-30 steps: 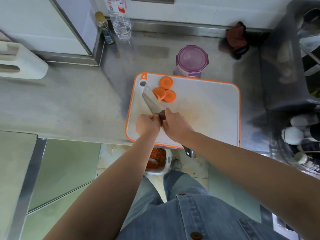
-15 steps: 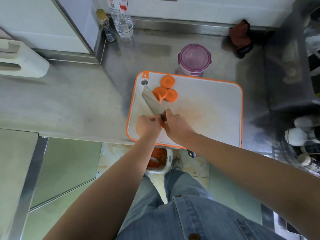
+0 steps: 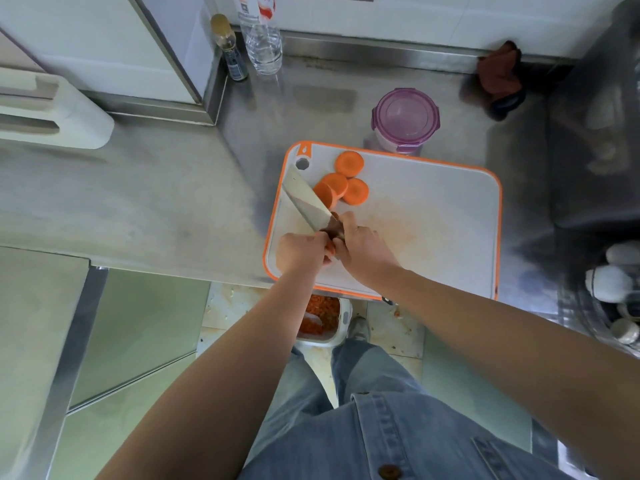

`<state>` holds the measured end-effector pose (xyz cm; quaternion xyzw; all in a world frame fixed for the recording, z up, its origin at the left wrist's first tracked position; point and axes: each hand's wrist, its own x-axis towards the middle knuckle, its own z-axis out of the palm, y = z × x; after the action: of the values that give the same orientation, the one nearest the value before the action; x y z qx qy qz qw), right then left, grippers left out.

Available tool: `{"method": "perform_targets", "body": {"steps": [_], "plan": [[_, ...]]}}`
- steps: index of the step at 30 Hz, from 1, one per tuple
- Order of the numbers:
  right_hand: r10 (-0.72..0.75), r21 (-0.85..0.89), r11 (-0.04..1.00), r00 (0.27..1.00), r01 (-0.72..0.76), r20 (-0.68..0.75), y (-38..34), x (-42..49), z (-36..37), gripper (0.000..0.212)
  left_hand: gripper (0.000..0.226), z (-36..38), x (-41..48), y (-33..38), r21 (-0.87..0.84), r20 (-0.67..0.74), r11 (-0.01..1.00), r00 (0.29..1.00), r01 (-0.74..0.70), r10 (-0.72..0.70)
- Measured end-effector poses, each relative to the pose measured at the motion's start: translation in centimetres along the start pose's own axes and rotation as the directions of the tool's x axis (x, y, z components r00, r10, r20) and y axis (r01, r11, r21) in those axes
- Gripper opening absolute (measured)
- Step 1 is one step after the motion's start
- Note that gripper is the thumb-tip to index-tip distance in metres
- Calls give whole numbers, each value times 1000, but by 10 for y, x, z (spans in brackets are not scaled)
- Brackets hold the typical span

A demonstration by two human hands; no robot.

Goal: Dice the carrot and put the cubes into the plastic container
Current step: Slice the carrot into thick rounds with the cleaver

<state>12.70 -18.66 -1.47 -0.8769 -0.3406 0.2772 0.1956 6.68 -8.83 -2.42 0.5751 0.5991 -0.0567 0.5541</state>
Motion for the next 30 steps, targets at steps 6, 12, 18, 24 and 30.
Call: {"method": "perform_targets", "body": {"steps": [6, 12, 18, 24, 30], "plan": [[17, 280, 959, 978, 44, -209, 19, -5, -25, 7, 35, -8, 0, -5, 8, 14, 997, 997, -73, 73], [269, 410, 897, 939, -164, -213, 48, -17, -39, 12, 36, -3, -7, -10, 333, -55, 887, 933, -320, 357], [309, 413, 884, 937, -219, -163, 70, -31, -42, 13, 67, 17, -14, -5, 518, 50, 704, 839, -486, 542], [362, 537, 795, 931, -282, -48, 83, -31, -49, 13, 41, 30, -7, -1, 546, -25, 713, 843, -439, 538], [364, 588, 753, 931, -296, 2, 82, -24, -50, 12, 30, 6, 1, -9, 385, -178, 843, 866, -377, 468]]}}
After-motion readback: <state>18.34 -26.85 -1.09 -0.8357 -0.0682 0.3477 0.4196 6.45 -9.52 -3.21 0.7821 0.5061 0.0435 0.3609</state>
